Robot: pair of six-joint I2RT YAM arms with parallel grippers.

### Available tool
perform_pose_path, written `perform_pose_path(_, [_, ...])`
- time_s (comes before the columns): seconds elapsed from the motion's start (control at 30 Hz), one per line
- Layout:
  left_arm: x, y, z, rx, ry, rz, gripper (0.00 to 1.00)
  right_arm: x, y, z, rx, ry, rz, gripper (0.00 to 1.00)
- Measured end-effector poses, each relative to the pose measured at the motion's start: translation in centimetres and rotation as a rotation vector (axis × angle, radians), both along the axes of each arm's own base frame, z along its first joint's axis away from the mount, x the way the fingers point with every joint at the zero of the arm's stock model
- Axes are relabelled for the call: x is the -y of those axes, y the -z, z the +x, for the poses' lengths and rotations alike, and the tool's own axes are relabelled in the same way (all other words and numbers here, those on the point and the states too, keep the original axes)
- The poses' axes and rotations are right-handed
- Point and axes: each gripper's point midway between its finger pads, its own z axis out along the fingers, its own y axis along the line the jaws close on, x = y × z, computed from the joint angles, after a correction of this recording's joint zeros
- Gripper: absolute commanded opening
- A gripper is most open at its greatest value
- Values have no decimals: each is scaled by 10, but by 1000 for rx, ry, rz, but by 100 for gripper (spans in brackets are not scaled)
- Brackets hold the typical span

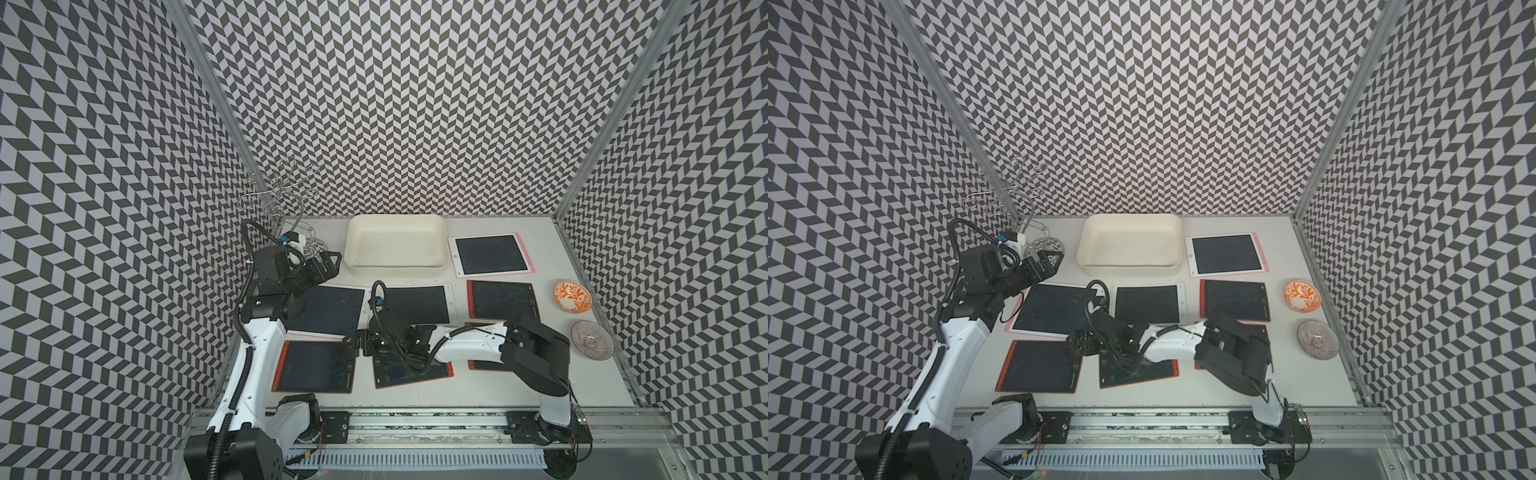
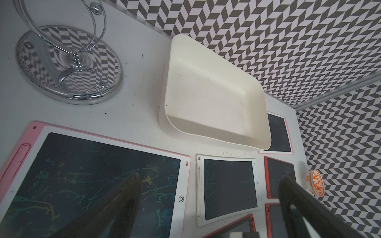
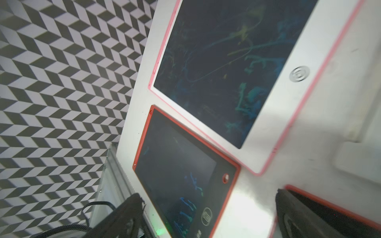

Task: Take out the writing tablet from the storage box
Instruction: Reset both arms

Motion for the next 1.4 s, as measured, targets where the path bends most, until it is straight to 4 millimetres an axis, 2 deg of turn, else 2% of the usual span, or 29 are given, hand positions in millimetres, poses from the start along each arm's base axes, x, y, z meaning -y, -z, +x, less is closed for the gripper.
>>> perform_pose_path(0.1, [-2,-2,-2,53,-19,-4,99,35,-23,18,61,67,-7,99])
perform_pose_path(0.2, [-3,-4,0,109,-30,-11,99,79,-47,48,130,151,-6,99])
perform_pose_path(0.4, [-3,7,11,195,-16,18,99,204,-85,110,270,406,-34,99])
perform_pose_path(0.47, [-4,15,13,216,-10,42,99,247,-94,122,326,496,-65,99])
perform_pose_path(0.53, [-5,19,16,242,-6,66,99,281,-105,130,383,570,-100,99])
perform_pose_path(0.67, [-7,28,21,302,-8,108,99,336,-130,145,498,715,-183,99])
perform_pose_path(0.77, [-13,48,24,293,-29,142,99,360,-133,152,557,781,-247,99])
perform_pose_path(0.9, [-27,68,29,270,-96,203,99,380,-111,150,605,788,-332,99])
perform_pose_path(1.03, [-45,75,26,320,-186,290,99,391,-90,149,655,736,-423,99])
perform_pose_path(1.2, [-63,89,18,361,-278,386,99,403,-85,161,706,648,-512,99])
perform_pose_path(1.4, [-67,96,16,420,-313,443,99,435,-75,172,711,633,-556,99])
